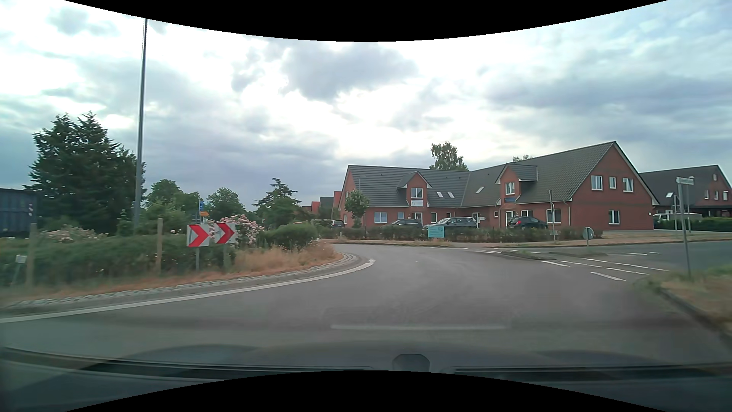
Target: Follow the waypoints while adhering to traffic rules and regulations
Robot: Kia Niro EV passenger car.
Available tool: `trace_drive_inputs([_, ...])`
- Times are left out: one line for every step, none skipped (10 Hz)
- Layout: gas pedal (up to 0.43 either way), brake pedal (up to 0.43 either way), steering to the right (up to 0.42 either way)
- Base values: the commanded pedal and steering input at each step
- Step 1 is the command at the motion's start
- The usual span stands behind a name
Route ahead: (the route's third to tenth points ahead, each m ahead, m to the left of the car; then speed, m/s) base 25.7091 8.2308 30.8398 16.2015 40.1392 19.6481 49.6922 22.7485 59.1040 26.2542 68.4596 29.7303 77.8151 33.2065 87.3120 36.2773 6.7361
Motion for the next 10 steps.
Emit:
trace_drive_inputs([0.0, 0.0, 0.138])
trace_drive_inputs([0.0, 0.0, 0.136])
trace_drive_inputs([0.0, 0.0, 0.119])
trace_drive_inputs([0.0, 0.0, 0.1])
trace_drive_inputs([0.0, 0.0, 0.076])
trace_drive_inputs([0.0, 0.006, 0.058])
trace_drive_inputs([0.0, 0.012, 0.041])
trace_drive_inputs([0.0, 0.018, 0.03])
trace_drive_inputs([0.0, 0.043, 0.018])
trace_drive_inputs([0.0, 0.067, 0.008])
